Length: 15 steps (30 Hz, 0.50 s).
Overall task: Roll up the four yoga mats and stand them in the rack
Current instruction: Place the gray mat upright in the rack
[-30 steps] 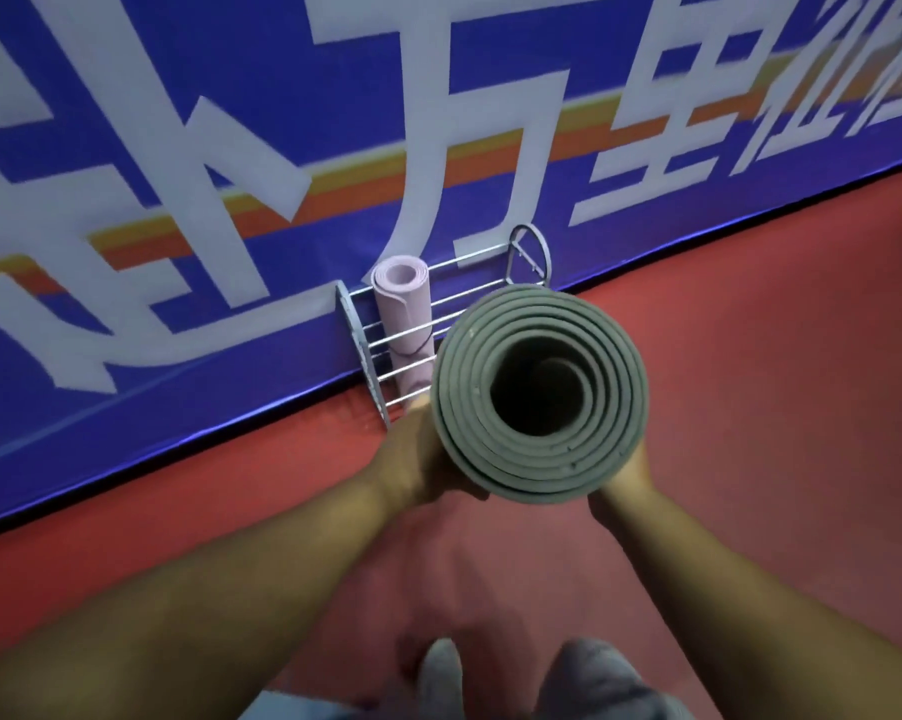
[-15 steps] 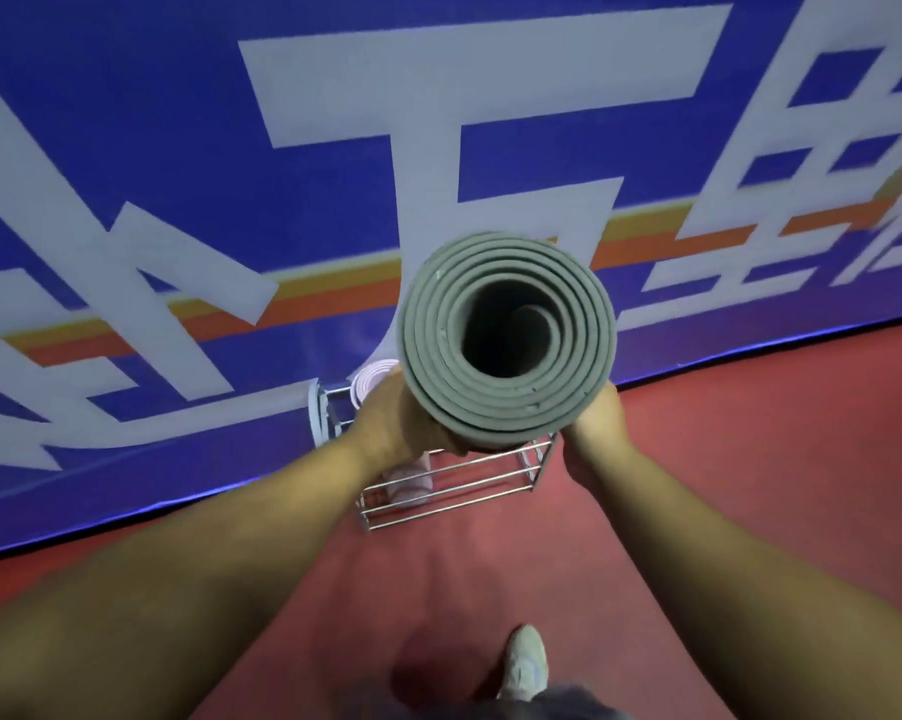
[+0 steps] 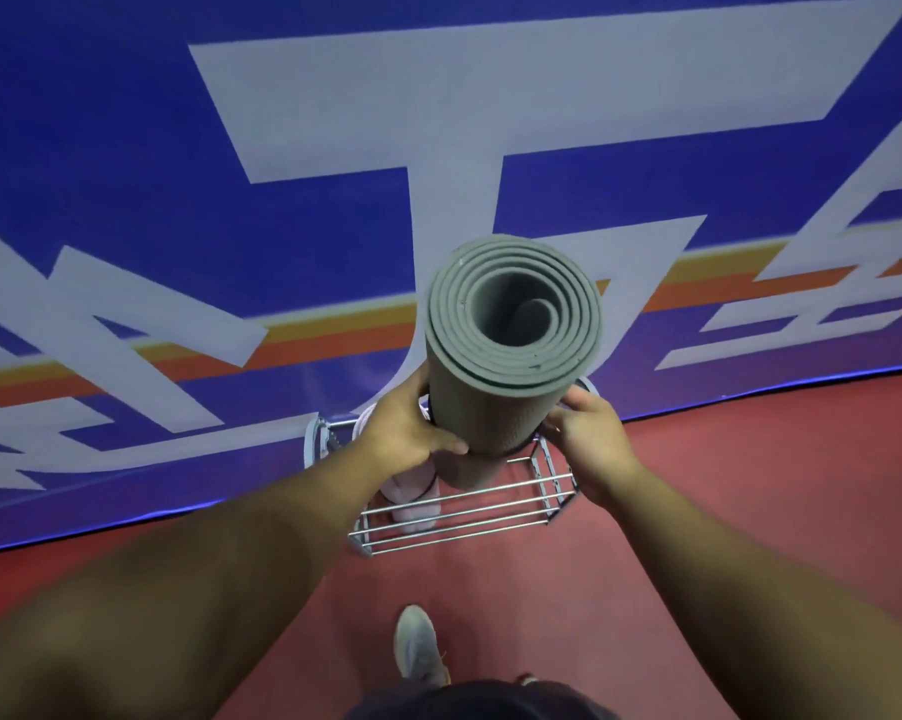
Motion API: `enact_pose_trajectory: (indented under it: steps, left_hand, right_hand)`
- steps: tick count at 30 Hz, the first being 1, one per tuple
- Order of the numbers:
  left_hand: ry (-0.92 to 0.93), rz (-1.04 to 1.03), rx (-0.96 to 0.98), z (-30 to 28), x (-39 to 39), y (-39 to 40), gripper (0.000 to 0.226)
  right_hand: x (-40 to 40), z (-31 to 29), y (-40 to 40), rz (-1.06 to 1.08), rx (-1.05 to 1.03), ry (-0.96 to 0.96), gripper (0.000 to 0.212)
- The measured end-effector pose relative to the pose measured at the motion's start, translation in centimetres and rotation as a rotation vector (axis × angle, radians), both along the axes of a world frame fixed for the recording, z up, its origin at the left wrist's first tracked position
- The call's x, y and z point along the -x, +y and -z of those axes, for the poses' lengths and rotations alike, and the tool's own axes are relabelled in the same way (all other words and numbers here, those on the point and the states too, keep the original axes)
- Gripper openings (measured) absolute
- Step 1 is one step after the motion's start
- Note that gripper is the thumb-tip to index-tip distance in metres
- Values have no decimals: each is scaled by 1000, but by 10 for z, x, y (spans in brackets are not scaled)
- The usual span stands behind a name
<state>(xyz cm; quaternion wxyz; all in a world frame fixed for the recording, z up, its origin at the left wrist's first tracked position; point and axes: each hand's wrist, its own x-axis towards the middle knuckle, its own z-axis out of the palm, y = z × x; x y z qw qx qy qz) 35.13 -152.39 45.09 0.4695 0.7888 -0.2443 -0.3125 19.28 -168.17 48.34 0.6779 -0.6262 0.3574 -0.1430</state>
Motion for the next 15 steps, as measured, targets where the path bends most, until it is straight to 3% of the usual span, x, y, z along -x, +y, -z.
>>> enact_pose_trajectory:
  steps: [2,6,15]
  left_hand:
    - [-32,26,-18,10,-12,-2,97]
    - [-6,19,-53,29,-28,-5,85]
    - [-40,100,-107,71,-51,3,65]
  right_hand:
    - [-12,6,-1,-3,49,65,47]
    - [-32,9,5,33,96,111,44]
    - [-53,39,16,93,-140,133,54]
